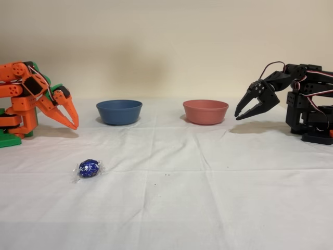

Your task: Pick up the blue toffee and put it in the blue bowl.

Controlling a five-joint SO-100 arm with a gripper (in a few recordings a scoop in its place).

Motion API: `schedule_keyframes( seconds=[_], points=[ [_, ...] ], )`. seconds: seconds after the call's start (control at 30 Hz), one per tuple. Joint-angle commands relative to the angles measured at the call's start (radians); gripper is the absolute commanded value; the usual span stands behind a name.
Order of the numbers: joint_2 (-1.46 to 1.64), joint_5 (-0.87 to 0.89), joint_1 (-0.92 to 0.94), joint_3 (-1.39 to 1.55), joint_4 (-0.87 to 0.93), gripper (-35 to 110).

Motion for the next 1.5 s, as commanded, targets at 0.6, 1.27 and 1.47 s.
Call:
schedule_keyframes(
  seconds=[0.6,1.27,1.47],
  points=[
    [-0.629,-0.143,0.207,-0.822,-0.069,0],
    [-1.204,0.054,0.627,-1.229,-0.012,0],
    [-1.351,0.081,0.712,-1.293,0.006,2]
  ],
)
